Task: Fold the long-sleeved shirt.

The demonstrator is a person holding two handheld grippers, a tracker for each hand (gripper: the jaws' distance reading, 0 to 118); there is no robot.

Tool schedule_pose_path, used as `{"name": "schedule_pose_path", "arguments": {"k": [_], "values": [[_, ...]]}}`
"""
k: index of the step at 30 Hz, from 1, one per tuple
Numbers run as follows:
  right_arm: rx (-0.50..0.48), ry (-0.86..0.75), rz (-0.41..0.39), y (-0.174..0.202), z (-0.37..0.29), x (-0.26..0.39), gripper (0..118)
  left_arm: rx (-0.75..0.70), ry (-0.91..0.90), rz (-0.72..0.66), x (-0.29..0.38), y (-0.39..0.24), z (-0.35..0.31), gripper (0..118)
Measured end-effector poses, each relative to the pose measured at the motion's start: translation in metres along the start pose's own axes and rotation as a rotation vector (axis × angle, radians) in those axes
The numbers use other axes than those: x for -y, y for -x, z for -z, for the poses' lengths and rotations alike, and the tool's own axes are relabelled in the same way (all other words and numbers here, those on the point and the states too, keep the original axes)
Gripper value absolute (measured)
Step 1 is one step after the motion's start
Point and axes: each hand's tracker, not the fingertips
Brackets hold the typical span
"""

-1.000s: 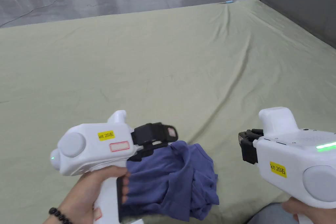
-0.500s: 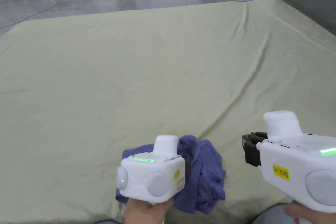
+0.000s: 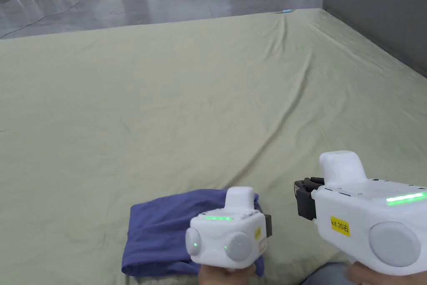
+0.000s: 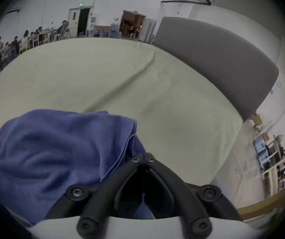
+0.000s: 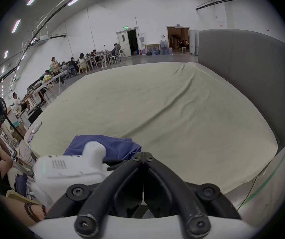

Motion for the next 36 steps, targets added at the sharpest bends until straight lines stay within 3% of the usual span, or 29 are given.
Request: {"name": "schedule_pose_path", "arguments": {"k": [5,10,16,17,20,21,22,24,25,26,30,36], "values": [[-0.110,0.039,0.026,0.013,0.021,-0.010,0,0.032,-0.029,-0.105,-0.049,0.045,-0.076,0],[-0.339,0.189,0.182,0.032,0.088,-0.008,0,0.088,-0.080,-0.236,-0.060,0.116,-0.153,0],[-0.444,0.398,0.300,0.037,0.156,0.022,0,0.068,-0.063,-0.354,-0.039,0.186,-0.174,0],[-0.436,0.428,0.295,0.034,0.160,0.027,0,0.080,-0.053,-0.382,-0.036,0.200,-0.172,0],[-0.247,0.433,0.197,0.022,0.168,0.041,0,0.148,-0.040,-0.462,-0.025,0.227,-0.169,2],[-0.252,0.422,0.210,0.016,0.171,0.044,0,0.174,-0.019,-0.484,-0.023,0.235,-0.165,37],[-0.352,0.408,0.303,0.009,0.170,0.043,0,0.166,-0.014,-0.504,-0.020,0.241,-0.162,50],[-0.317,0.417,0.280,0.009,0.164,0.040,0,0.140,-0.008,-0.534,-0.016,0.248,-0.155,75],[-0.305,0.408,0.255,0.011,0.160,0.039,0,0.152,0.001,-0.535,-0.016,0.246,-0.150,102],[-0.300,0.409,0.251,0.012,0.160,0.038,0,0.164,0.003,-0.536,-0.015,0.249,-0.149,107],[-0.299,0.412,0.242,0.016,0.168,0.040,0,0.265,0.007,-0.599,-0.016,0.258,-0.127,106],[-0.293,0.408,0.246,0.018,0.164,0.040,0,0.300,0.070,-0.647,-0.013,0.273,-0.081,106]]}}
